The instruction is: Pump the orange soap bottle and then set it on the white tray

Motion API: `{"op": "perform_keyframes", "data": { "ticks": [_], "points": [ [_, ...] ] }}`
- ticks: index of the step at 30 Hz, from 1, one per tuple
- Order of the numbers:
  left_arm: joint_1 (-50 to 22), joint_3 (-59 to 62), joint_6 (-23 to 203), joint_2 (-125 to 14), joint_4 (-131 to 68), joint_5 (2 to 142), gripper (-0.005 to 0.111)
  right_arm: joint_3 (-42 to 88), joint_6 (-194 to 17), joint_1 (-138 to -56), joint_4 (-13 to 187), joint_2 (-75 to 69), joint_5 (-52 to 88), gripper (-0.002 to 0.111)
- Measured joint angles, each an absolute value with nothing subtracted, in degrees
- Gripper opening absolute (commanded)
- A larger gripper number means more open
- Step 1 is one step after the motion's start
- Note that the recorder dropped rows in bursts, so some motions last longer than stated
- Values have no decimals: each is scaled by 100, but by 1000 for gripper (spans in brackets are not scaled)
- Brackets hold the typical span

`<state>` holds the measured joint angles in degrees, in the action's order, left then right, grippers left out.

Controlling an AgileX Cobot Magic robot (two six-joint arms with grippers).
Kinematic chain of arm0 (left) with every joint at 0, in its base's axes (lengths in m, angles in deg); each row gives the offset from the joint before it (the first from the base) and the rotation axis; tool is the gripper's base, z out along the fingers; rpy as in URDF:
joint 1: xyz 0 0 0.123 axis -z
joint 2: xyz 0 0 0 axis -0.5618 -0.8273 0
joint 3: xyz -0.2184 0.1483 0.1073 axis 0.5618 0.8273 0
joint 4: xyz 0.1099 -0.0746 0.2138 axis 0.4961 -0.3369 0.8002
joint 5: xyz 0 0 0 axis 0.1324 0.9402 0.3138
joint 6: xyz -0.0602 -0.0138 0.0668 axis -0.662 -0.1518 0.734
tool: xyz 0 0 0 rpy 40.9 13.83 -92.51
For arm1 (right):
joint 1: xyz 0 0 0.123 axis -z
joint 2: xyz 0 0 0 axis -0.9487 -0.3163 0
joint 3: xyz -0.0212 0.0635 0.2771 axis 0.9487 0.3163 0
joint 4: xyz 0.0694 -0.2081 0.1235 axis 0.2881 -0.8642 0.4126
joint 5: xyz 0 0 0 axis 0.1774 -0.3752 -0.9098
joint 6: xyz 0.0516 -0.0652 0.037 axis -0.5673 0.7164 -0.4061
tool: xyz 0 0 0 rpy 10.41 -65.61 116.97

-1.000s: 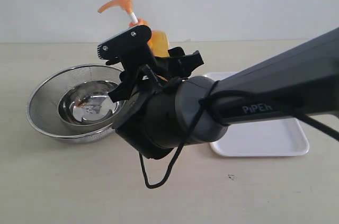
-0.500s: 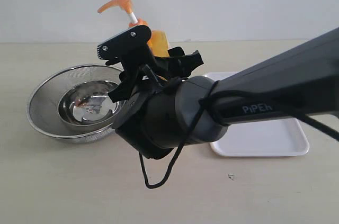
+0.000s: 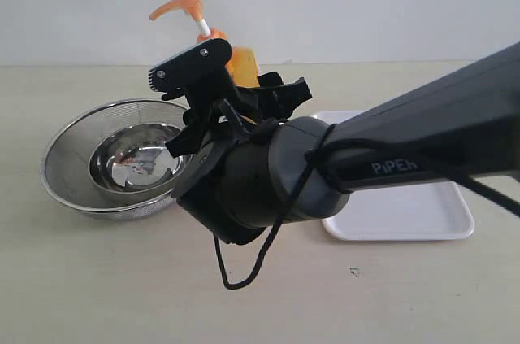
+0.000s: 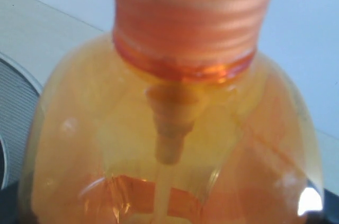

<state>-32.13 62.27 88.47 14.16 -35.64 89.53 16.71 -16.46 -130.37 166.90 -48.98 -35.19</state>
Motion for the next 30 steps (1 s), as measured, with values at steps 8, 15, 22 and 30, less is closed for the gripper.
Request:
{"op": "perform_keyframes", "data": {
  "ticks": [8, 15, 22, 30],
  "points": [
    [-3213, 6227, 8868, 1416, -3545, 8821, 5, 1671, -1646, -13037, 16690, -4898, -3519, 0],
    [-3213, 6227, 8872, 1416, -3545, 8128, 5, 1671, -1646, -13037, 16690, -4898, -3519, 0],
    [-3213, 6227, 8872, 1416, -3534, 7450, 5, 1671, -1646, -13037, 16675, -4898, -3519, 0],
    [-3213, 6227, 8836, 1268, -3534, 7194, 5, 1671, -1646, -13037, 16676, -4898, -3519, 0]
  ]
}}
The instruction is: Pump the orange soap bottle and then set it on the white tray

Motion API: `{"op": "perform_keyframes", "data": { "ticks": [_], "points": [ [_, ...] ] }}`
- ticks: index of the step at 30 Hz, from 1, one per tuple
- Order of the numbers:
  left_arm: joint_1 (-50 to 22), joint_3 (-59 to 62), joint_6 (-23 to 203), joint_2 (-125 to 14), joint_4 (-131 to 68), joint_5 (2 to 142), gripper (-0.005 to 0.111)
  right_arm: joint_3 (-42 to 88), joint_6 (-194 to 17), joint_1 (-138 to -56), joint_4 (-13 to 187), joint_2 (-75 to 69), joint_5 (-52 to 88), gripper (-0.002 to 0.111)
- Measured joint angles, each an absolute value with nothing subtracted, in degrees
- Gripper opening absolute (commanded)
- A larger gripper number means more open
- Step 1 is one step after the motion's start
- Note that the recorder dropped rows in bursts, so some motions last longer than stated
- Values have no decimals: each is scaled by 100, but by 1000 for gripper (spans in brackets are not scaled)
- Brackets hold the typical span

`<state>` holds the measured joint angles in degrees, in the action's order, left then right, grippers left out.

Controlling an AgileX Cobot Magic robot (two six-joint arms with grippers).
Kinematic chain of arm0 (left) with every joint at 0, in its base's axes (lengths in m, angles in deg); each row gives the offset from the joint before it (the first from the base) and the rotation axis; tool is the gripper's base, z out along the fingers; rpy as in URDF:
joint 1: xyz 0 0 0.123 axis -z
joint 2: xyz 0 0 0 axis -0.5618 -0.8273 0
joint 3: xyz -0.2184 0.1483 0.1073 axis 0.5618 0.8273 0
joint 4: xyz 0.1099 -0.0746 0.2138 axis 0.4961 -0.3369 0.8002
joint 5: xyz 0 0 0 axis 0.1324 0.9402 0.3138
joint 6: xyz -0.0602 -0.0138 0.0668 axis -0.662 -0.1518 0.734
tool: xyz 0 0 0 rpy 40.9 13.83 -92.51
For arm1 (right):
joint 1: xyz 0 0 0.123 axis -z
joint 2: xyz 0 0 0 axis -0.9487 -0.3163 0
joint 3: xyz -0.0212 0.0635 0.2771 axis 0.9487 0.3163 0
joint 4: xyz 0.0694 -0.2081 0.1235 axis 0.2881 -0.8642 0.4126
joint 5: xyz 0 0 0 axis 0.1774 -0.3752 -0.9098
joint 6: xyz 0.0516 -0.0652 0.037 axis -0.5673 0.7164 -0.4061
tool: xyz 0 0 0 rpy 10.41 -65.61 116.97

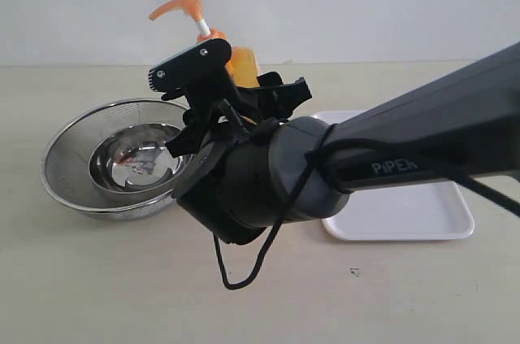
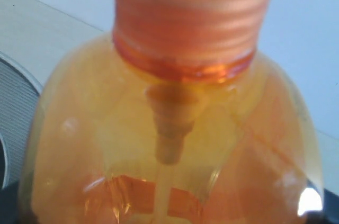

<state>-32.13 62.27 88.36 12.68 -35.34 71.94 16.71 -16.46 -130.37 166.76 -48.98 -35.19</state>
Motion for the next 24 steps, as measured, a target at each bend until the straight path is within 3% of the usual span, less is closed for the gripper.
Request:
{"op": "perform_keyframes", "data": {
  "ticks": [8, 24],
  "points": [
    [-3213, 5829, 8774, 417, -3534, 7087, 5, 1671, -1646, -13037, 16676, -4898, -3519, 0],
    [-3213, 3881, 8773, -1604, -3534, 6902, 5, 1671, -1646, -13037, 16676, -4898, -3519, 0]
  ]
}}
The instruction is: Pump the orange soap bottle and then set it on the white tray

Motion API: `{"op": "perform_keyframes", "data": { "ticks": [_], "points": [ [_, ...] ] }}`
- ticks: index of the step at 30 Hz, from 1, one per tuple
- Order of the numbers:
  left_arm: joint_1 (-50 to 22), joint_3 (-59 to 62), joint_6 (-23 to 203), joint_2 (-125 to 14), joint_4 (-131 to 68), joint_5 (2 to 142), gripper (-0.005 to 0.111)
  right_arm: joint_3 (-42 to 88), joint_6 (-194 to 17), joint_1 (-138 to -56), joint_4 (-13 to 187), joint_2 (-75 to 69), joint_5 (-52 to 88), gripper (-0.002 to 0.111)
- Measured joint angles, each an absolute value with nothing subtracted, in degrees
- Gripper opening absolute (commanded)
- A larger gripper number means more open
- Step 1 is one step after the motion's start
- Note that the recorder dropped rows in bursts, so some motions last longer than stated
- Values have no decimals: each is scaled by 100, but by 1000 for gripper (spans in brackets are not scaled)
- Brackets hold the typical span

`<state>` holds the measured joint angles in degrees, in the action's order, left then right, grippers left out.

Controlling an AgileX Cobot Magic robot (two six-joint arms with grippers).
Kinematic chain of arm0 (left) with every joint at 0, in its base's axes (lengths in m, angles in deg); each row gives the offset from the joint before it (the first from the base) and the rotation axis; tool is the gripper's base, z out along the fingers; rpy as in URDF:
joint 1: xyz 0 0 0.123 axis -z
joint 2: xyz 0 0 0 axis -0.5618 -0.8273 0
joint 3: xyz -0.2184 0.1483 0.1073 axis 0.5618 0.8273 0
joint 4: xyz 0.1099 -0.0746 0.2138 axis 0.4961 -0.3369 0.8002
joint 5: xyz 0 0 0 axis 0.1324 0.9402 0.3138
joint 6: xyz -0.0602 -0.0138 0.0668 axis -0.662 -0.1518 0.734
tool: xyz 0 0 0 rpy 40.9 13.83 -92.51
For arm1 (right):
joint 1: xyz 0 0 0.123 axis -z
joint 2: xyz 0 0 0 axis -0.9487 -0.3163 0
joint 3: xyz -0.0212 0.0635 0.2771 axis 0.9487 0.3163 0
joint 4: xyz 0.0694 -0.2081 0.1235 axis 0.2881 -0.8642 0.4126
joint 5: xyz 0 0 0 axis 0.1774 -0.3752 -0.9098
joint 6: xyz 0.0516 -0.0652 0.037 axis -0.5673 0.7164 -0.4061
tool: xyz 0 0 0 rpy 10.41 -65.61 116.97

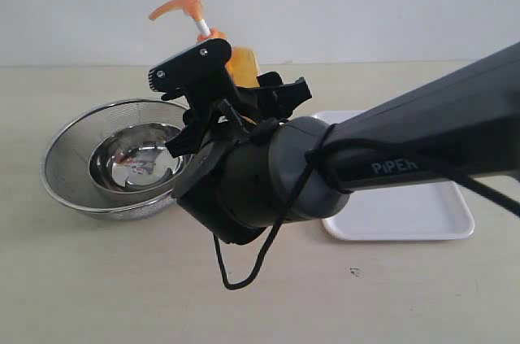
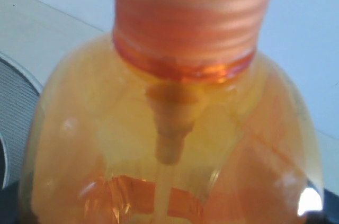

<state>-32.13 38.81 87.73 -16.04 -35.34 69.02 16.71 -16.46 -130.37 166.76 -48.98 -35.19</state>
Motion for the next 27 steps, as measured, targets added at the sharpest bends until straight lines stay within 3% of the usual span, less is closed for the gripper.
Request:
{"op": "perform_keyframes", "data": {
  "ticks": [27],
  "points": [
    [-3213, 3857, 8761, -1607, -3534, 6274, 5, 1671, -1646, -13037, 16676, -4898, -3519, 0]
  ]
}}
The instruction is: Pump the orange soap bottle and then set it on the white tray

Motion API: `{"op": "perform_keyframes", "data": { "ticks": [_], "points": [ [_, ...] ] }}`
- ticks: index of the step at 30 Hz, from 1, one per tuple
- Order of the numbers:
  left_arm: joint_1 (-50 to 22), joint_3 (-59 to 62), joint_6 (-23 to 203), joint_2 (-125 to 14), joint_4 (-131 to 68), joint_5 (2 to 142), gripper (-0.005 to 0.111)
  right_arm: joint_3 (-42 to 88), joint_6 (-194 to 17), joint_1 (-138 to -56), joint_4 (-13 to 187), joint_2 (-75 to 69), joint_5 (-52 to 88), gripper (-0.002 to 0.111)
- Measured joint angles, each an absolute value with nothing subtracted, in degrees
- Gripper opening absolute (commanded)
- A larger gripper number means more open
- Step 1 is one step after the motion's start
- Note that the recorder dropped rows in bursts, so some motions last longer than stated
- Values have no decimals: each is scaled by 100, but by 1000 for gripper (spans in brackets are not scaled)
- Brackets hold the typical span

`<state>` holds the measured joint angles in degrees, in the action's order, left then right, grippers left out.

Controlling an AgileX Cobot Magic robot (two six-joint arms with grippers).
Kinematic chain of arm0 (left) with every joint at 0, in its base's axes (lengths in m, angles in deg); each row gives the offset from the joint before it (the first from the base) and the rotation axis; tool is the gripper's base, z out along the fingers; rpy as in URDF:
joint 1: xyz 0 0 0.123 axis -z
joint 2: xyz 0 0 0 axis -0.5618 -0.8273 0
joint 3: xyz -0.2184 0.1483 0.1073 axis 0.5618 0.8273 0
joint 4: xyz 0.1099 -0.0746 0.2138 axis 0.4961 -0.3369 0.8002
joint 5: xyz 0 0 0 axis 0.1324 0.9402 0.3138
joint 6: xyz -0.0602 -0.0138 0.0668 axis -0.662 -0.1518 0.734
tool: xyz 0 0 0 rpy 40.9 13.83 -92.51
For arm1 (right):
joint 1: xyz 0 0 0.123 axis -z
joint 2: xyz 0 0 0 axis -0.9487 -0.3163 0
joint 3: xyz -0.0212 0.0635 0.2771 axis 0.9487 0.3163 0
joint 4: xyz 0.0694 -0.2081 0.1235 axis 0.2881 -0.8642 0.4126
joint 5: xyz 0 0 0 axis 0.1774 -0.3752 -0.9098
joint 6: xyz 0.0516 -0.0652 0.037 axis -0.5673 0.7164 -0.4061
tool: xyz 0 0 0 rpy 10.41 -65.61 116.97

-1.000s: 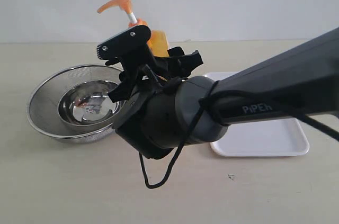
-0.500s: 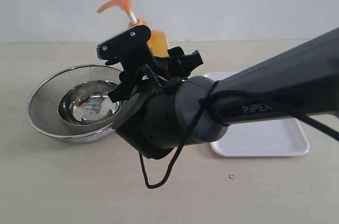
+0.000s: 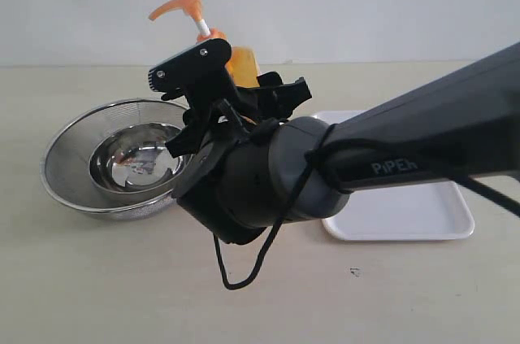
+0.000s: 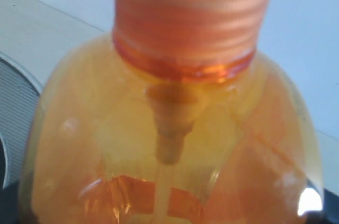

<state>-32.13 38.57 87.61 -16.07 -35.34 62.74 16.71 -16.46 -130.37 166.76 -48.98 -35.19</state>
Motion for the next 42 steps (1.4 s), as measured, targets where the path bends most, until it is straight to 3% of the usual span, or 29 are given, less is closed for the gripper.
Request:
{"op": "perform_keyframes", "data": {
  "ticks": [8, 17, 25, 36, 42],
  "points": [
    [-3213, 3843, 8365, -2234, -3534, 6256, 5, 1671, -1646, -13037, 16676, -4898, -3519, 0],
    [-3213, 2548, 8152, -3945, -2668, 6246, 5, 1671, -1963, -13037, 16638, -4898, -3508, 0],
    [-2823, 1945, 6732, -4613, 68, 5971, 5, 1671, -2406, -13037, 16605, -4898, -3477, 0],
    [-2810, 1289, 3573, -5320, 4062, 4304, 5, 1626, -1220, -13037, 16408, -4887, -3014, 0],
    [-2800, 657, 2166, -5625, 5574, 4127, 5, 1621, -1142, -13037, 16443, -4887, -3042, 0]
  ]
}}
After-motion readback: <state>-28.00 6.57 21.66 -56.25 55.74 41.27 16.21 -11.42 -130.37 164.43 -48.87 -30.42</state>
